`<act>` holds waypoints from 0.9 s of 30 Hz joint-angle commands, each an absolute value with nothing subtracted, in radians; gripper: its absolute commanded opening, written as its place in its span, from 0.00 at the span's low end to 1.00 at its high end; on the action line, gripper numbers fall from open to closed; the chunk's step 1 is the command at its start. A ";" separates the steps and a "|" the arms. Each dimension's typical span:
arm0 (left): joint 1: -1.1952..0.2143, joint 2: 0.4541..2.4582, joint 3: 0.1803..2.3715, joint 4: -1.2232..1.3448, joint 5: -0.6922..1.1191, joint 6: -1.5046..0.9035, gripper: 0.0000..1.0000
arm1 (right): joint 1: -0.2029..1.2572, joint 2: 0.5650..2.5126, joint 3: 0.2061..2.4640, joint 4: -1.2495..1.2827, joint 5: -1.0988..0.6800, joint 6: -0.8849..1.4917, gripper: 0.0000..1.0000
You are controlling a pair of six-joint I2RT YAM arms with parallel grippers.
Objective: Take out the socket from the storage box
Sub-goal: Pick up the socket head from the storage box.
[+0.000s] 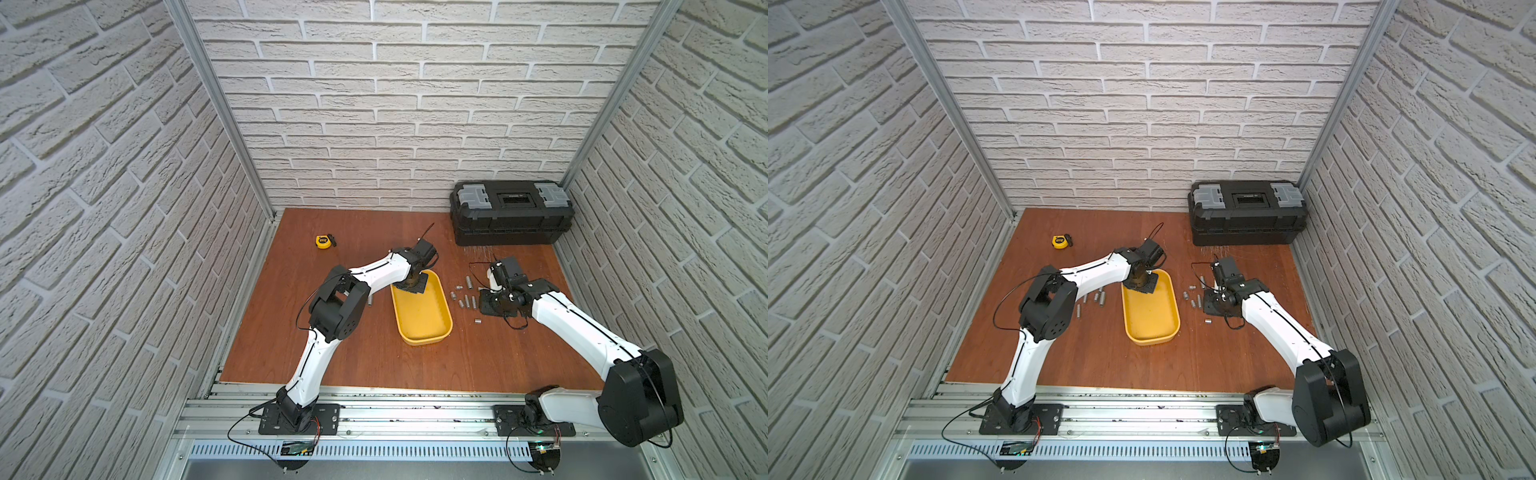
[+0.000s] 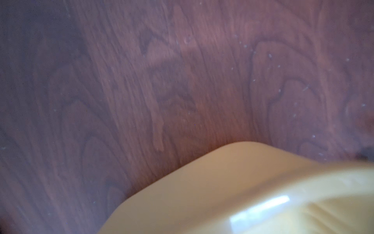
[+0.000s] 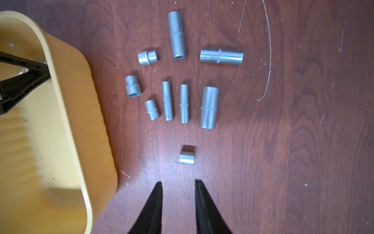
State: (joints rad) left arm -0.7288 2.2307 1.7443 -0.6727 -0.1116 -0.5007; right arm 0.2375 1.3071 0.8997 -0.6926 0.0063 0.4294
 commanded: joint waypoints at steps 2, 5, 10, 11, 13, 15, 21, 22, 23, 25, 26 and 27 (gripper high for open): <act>-0.726 2.270 1.743 -0.678 -0.108 -0.500 0.07 | 0.229 1.276 0.899 -0.693 0.015 0.417 0.29; -0.724 2.237 1.726 -0.673 -0.107 -0.505 0.04 | 0.228 1.274 0.900 -0.695 0.015 0.416 0.29; -0.731 2.121 1.700 -0.671 -0.109 -0.505 0.02 | 0.227 1.283 0.904 -0.696 0.013 0.412 0.28; -0.730 2.097 1.698 -0.673 -0.112 -0.506 0.02 | 0.227 1.286 0.905 -0.696 0.009 0.411 0.28; -0.729 2.035 1.689 -0.675 -0.124 -0.504 0.02 | 0.227 1.294 0.908 -0.695 0.005 0.410 0.27; -0.729 1.976 1.667 -0.675 -0.142 -0.501 0.02 | 0.225 1.302 0.916 -0.696 0.002 0.407 0.27; -0.663 1.828 1.548 -0.663 -0.164 -0.509 0.04 | 0.226 1.328 0.929 -0.683 -0.016 0.405 0.26; -0.642 1.813 1.523 -0.661 -0.166 -0.509 0.05 | 0.226 1.330 0.930 -0.678 -0.020 0.407 0.26; -0.622 1.805 1.506 -0.665 -0.166 -0.511 0.05 | 0.226 1.333 0.930 -0.677 -0.021 0.406 0.26; -0.580 1.793 1.476 -0.676 -0.160 -0.508 0.05 | 0.226 1.338 0.930 -0.676 -0.024 0.407 0.26; -0.565 1.793 1.465 -0.679 -0.160 -0.505 0.05 | 0.225 1.338 0.928 -0.675 -0.025 0.407 0.26; -0.550 1.793 1.455 -0.685 -0.161 -0.503 0.04 | 0.226 1.337 0.925 -0.675 -0.023 0.408 0.26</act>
